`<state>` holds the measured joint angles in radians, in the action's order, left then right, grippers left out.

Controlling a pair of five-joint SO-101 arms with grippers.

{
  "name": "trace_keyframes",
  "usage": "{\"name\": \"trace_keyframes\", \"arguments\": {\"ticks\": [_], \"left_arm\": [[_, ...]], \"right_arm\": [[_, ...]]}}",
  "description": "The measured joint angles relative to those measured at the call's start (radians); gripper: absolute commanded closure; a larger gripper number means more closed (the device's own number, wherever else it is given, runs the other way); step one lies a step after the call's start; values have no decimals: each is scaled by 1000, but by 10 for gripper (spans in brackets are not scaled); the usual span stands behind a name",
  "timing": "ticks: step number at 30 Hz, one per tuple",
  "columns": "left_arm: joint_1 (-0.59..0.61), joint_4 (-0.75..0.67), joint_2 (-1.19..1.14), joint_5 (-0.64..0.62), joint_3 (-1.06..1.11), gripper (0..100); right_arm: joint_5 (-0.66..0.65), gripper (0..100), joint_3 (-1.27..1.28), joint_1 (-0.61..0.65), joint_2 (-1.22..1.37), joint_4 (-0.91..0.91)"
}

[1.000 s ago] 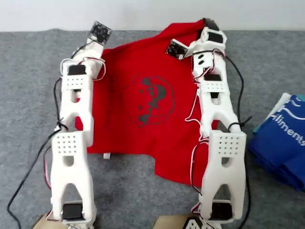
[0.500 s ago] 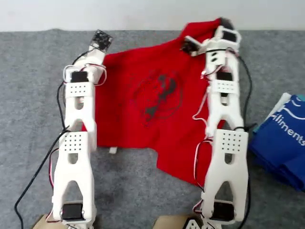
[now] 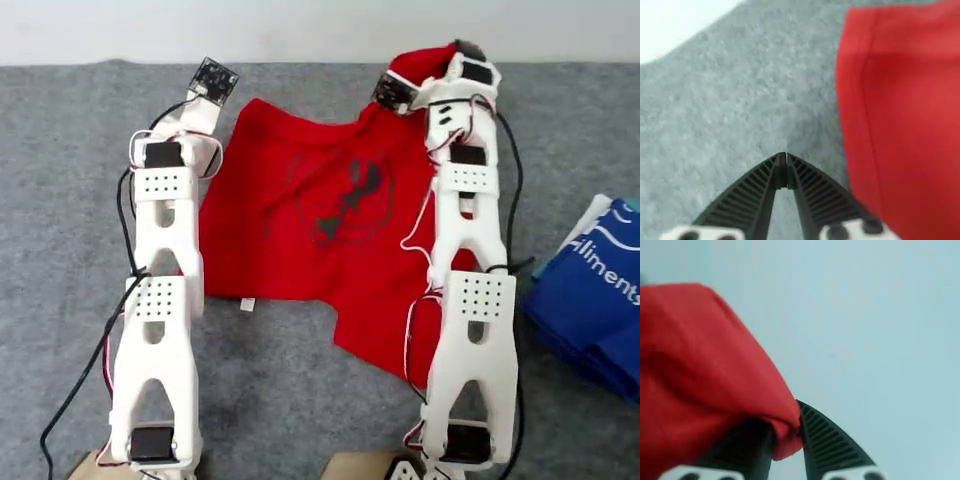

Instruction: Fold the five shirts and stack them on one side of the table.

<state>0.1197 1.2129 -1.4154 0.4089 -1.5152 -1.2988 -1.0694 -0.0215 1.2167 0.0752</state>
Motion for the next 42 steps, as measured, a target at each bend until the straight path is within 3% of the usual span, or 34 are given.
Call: {"name": "trace_keyframes", "arguments": {"ticks": [2,7,22,32,42], "left_arm": [[0,28,0,0,0,899],[3,114,0,0,-31,874],[38,295,49,0,-106,873],[41,427,121,0,-106,873],[34,436,121,-34,-106,874]], "right_arm": [[0,967,0,12,0,66],[0,789,-3,21,0,221],[0,790,-267,-81,5,542],[256,790,-552,-92,5,1168],[520,790,-560,-92,5,1467]]}}
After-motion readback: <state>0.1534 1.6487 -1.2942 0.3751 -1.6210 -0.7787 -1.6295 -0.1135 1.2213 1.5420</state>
